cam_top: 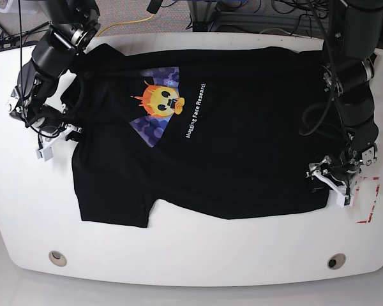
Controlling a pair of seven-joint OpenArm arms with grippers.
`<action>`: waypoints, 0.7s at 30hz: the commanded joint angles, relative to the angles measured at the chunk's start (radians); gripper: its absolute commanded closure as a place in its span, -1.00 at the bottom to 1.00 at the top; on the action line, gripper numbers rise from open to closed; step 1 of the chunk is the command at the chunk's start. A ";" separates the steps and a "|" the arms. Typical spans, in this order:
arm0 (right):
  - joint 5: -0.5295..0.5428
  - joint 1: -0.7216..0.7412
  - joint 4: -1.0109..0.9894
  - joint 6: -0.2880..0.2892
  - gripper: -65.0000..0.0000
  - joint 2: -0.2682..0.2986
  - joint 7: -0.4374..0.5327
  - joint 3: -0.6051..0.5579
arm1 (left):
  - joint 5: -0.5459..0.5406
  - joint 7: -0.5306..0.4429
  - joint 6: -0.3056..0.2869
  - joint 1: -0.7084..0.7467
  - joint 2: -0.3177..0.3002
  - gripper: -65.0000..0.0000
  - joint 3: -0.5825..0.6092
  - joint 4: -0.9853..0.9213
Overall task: Fold the T-shirt properly
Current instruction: 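Move the left gripper to the shirt's hem corner and grasp it, then lift the shirt by both grippers and swing it over into a strip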
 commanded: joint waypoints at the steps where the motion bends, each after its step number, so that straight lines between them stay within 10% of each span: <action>1: 0.014 0.021 0.020 0.006 1.00 0.019 0.011 0.003 | 0.016 0.032 0.003 -0.015 -0.001 0.10 0.002 -0.003; 7: 0.014 0.022 0.020 0.006 1.00 0.019 0.011 0.000 | 0.016 -0.039 0.004 -0.015 -0.003 1.00 0.153 -0.006; 21: 0.009 0.065 0.147 0.006 1.00 0.029 0.011 -0.006 | 0.010 0.138 -0.005 0.098 0.013 1.00 0.107 0.419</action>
